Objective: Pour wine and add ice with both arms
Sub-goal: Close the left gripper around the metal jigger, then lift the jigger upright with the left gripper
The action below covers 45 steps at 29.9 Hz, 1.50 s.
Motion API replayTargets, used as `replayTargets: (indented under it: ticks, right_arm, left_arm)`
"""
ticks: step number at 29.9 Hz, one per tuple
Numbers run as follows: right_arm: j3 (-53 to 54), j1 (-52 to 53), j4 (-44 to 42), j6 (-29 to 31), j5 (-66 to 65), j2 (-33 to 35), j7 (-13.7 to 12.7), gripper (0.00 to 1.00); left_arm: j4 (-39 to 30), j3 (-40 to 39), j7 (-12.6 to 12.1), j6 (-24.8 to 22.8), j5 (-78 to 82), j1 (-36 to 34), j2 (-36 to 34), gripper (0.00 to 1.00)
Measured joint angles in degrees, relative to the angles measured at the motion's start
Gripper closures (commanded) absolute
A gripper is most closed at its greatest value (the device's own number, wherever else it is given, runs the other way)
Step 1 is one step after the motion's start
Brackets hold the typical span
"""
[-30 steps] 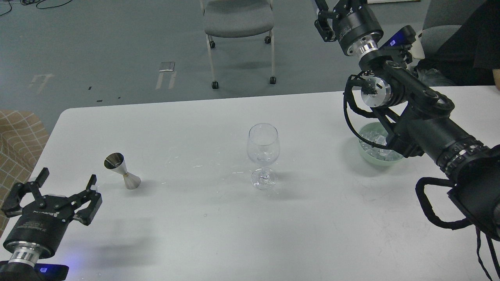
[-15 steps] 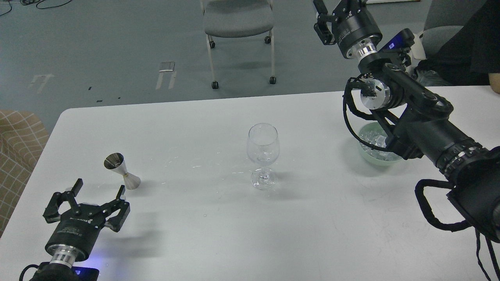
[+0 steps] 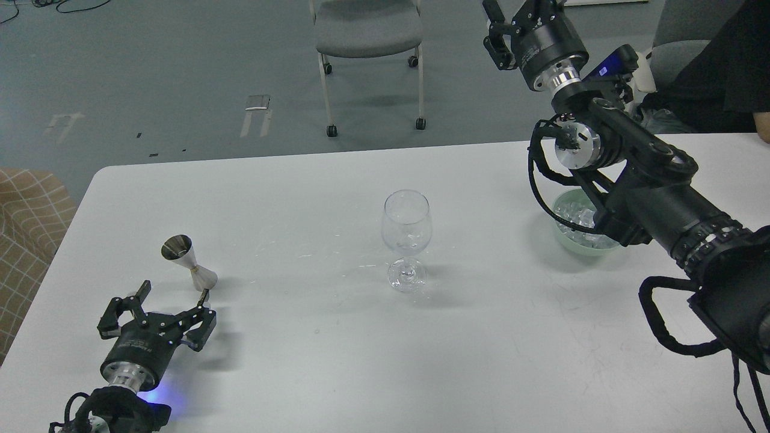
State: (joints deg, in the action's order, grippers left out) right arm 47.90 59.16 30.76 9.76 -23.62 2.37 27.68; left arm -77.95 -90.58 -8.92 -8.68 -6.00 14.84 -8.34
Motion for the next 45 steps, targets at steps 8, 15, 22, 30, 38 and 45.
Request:
replayTargets:
  ticks: [8, 15, 22, 30, 38, 45]
  right_arm:
    - [0.0, 0.0, 0.0, -0.3, 0.0, 0.0, 0.1, 0.00]
    - [0.0, -0.1, 0.0, -0.3, 0.0, -0.1, 0.1, 0.00]
    - [0.0, -0.1, 0.3, -0.3, 0.0, 0.0, 0.1, 0.00]
    - [-0.1, -0.4, 0.3, -0.2, -0.1, 0.0, 0.1, 0.00]
    - [-0.1, -0.1, 0.2, -0.2, -0.1, 0.1, 0.1, 0.00]
    - [0.0, 0.0, 0.2, -0.3, -0.1, 0.1, 0.1, 0.00]
  left_arm:
    - [1.5, 0.5, 0.5, -0.4, 0.7, -2.5, -0.2, 0.01]
    - [5.3, 0.6, 0.2, -0.5, 1.0, -6.2, -0.5, 0.01]
    - [7.6, 0.6, -0.2, -0.4, 1.1, -8.6, -0.5, 0.04]
    - [8.5, 0.7, 0.2, -0.2, 1.1, -10.8, -0.5, 0.13]
    - [10.4, 0.7, 0.4, -0.4, 2.0, -12.3, -0.6, 0.16]
    - [10.6, 0.8, 0.4, -1.7, 2.9, -12.6, -0.5, 0.38]
